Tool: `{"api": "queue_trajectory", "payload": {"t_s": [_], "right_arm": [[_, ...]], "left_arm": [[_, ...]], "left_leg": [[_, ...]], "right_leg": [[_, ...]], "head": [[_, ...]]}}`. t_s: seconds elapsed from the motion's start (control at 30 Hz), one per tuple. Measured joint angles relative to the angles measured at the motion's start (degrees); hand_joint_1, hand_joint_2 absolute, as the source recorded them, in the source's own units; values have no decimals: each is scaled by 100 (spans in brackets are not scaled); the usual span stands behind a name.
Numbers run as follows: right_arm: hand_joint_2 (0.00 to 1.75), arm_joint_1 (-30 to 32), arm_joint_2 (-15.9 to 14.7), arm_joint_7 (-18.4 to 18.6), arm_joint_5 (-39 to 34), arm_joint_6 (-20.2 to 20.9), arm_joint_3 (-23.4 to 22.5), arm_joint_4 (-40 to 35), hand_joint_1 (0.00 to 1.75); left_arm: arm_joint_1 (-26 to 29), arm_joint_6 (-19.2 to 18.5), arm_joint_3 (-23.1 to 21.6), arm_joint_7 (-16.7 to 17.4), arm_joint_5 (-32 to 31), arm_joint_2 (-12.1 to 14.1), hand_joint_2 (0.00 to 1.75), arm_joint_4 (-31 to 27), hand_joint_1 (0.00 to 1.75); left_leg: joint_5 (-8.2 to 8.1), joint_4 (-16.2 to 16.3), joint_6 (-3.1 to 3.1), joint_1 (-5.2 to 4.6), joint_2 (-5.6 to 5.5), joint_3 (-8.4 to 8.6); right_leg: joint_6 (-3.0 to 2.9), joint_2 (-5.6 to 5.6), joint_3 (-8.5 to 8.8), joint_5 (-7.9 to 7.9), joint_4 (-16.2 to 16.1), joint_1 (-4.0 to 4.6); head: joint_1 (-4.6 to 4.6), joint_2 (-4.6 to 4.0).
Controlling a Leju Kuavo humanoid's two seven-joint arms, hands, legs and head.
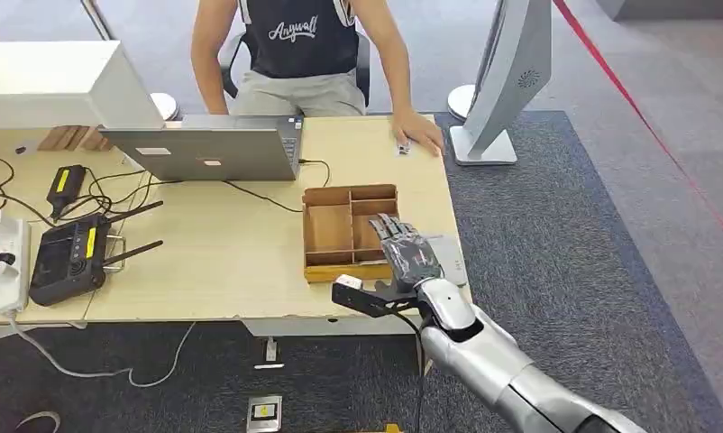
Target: Pass the card to the sensor for recognition and then transmit it.
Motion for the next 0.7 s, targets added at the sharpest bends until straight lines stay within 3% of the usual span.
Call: {"api": "queue_trajectory", "payload": {"t_s": [0.3, 0.33, 0.4, 0.43, 0.47, 0.53, 0.7], "right_arm": [[175, -41, 50, -7, -4, 4, 0, 146, 0], [175, -42, 52, -11, -7, 7, 0, 155, 7], [175, -44, 70, -17, -7, 9, 0, 183, 133], [175, -46, 79, -24, -7, 13, 0, 195, 154], [175, -46, 81, -37, -11, 17, 0, 197, 166], [175, -56, 92, -59, -26, 18, 2, 210, 175], [175, -77, 107, -89, -87, 39, 2, 260, 175]], "left_arm": [[0, 15, -13, -4, 24, -2, 0, 0, 0], [0, 17, -13, -4, 24, -2, 0, 0, 0], [0, 17, -13, -6, 26, -2, 0, 0, 0], [0, 17, -13, -7, 26, -2, 0, 0, 0], [0, 17, -13, -7, 26, -2, 0, 0, 0], [-1, 17, -13, -9, 26, -2, 0, 0, 0], [0, 17, -13, -37, 26, 0, 0, 0, 0]], "left_leg": [[0, 0, 0, 0, 0, 0], [0, 0, 0, 0, 0, 0], [0, 0, 0, 0, 0, 0], [0, 0, 0, 0, 0, 0], [0, 0, 0, 0, 0, 0], [0, 0, 0, 0, 0, 0], [0, 0, 0, 0, 0, 0]], "right_leg": [[0, 0, 0, 0, 0, 0], [0, 0, 0, 0, 0, 0], [0, 0, 0, 0, 0, 0], [0, 0, 0, 0, 0, 0], [0, 0, 0, 0, 0, 0], [0, 0, 0, 0, 0, 0], [0, 0, 0, 0, 0, 0]], "head": [[-2, 0], [0, 0], [0, 0], [0, 0], [0, 0], [0, 0], [0, 0]]}}
